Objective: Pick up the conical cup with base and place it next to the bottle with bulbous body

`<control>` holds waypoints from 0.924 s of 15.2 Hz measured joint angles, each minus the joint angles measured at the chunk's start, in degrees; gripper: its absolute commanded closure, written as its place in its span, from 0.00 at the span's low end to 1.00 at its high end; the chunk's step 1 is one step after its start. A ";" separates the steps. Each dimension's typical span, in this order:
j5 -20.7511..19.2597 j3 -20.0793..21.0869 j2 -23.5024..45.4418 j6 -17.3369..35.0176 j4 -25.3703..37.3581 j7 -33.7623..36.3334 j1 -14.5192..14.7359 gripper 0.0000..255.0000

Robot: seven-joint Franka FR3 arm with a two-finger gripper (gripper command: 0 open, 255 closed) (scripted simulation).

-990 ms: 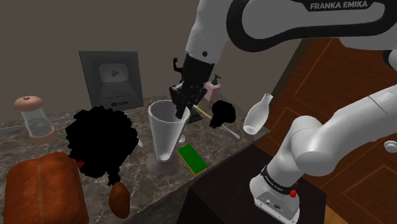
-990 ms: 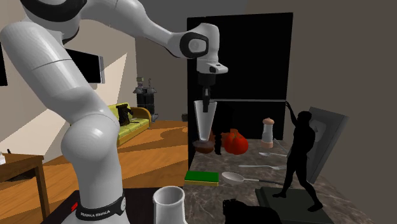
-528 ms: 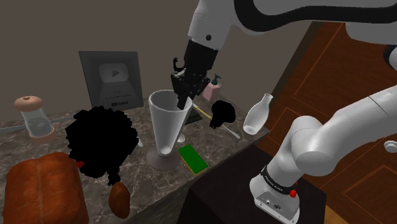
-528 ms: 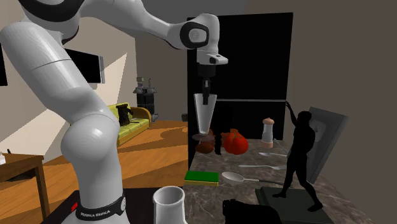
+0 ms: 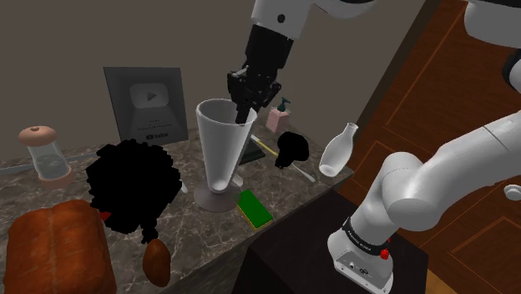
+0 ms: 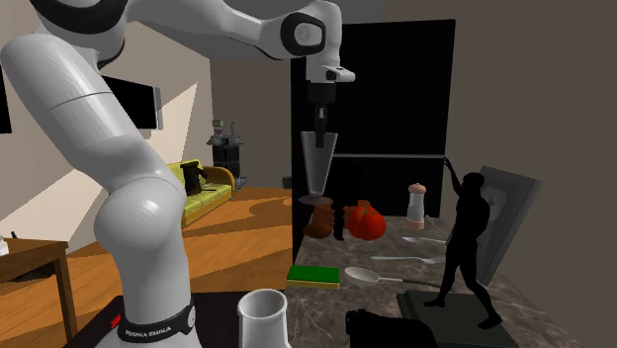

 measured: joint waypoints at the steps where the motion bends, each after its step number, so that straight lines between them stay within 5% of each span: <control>1: -0.12 -0.05 0.26 -0.71 0.98 0.17 -0.05 1.00; 14: -1.19 -0.81 2.45 -10.28 12.90 2.28 -0.46 1.00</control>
